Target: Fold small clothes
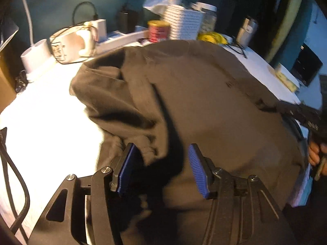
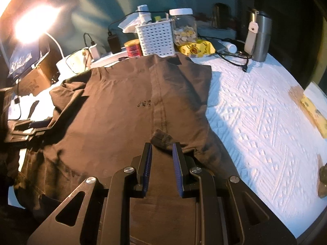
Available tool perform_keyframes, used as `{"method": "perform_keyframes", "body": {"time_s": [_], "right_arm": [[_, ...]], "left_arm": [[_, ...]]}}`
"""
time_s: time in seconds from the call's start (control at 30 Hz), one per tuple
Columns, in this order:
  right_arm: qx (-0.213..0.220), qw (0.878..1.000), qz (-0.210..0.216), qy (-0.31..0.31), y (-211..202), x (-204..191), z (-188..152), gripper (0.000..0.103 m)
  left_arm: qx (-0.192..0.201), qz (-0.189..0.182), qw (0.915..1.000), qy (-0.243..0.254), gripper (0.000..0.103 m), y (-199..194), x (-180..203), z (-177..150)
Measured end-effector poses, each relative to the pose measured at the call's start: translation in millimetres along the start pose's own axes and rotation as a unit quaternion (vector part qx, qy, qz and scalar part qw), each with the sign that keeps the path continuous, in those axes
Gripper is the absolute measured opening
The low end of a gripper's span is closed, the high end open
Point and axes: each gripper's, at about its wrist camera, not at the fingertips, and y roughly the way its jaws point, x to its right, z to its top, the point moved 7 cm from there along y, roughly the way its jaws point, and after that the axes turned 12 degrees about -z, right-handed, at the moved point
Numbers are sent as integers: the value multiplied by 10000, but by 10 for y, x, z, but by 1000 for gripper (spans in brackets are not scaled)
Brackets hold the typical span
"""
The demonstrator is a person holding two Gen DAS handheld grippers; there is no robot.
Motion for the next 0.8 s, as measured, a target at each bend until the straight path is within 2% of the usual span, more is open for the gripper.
{"method": "perform_keyframes", "body": {"time_s": [0.1,0.2,0.4,0.5,0.63,0.8], "right_arm": [[3,10000,1,12,-3,13,-4,23],[13,10000,23,3,-3,17,-10,23],[-14,10000,36,24,24,0,-32,23],[-13,10000,40,-8,25,-17,-34,23],[-4,10000,24,-52,4,-56,-37,23],[-7,10000,-31,-11,-16,-31,-46,23]], "left_arm": [[-305,-248,9992,119,53,45,162,-150],[-430,-138,9982,405,53,-25,240,-210],[88,259,9991,324,53,-384,-78,31],[128,366,9991,146,53,-362,-274,93],[21,65,10000,20,53,-196,-331,68],[-281,-404,9985,240,53,-87,-54,-101]]}}
